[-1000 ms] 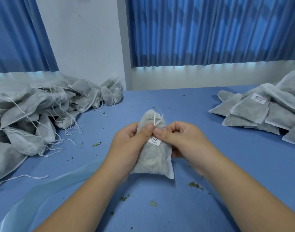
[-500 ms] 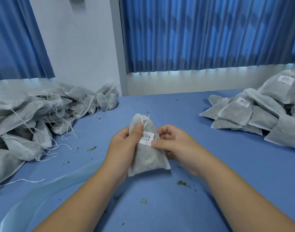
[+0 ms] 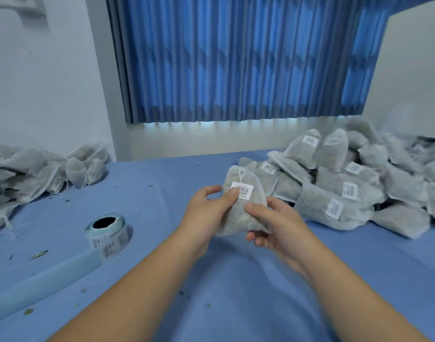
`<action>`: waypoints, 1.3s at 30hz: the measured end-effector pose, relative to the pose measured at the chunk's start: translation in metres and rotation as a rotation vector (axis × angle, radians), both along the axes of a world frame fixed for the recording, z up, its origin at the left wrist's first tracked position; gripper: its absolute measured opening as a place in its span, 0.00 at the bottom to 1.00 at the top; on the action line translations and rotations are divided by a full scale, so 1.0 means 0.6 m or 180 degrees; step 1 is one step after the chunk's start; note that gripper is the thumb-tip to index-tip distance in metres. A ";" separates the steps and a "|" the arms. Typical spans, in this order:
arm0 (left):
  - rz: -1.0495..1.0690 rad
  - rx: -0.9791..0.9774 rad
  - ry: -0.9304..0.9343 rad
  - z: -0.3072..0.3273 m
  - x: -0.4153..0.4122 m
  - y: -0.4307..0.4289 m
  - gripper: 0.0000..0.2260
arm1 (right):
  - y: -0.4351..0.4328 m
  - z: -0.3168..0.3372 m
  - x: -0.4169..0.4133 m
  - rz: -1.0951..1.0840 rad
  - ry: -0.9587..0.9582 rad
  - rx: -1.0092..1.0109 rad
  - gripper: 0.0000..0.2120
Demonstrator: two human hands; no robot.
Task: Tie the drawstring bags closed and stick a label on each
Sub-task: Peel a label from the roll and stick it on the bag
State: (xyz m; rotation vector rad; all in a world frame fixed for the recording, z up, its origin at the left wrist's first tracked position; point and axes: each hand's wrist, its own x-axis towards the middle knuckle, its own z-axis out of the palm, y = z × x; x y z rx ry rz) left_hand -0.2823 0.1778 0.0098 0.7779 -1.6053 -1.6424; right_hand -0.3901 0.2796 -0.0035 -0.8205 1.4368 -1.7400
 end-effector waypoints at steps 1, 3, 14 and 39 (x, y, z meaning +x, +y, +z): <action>-0.0103 0.0043 0.0019 0.004 -0.026 0.009 0.18 | 0.012 0.003 -0.021 -0.0264 -0.0121 -0.0065 0.16; -0.0296 0.0130 0.0140 0.015 -0.077 0.026 0.17 | 0.034 0.012 -0.064 -0.0739 -0.0362 -0.0227 0.14; -0.0581 0.0254 0.0668 0.080 -0.172 0.076 0.11 | 0.057 0.161 -0.248 -0.1735 -0.0897 -0.1016 0.02; 0.0499 0.0171 -0.0198 0.054 0.203 -0.148 0.03 | -0.246 0.030 0.176 0.0355 -0.0107 -0.0131 0.04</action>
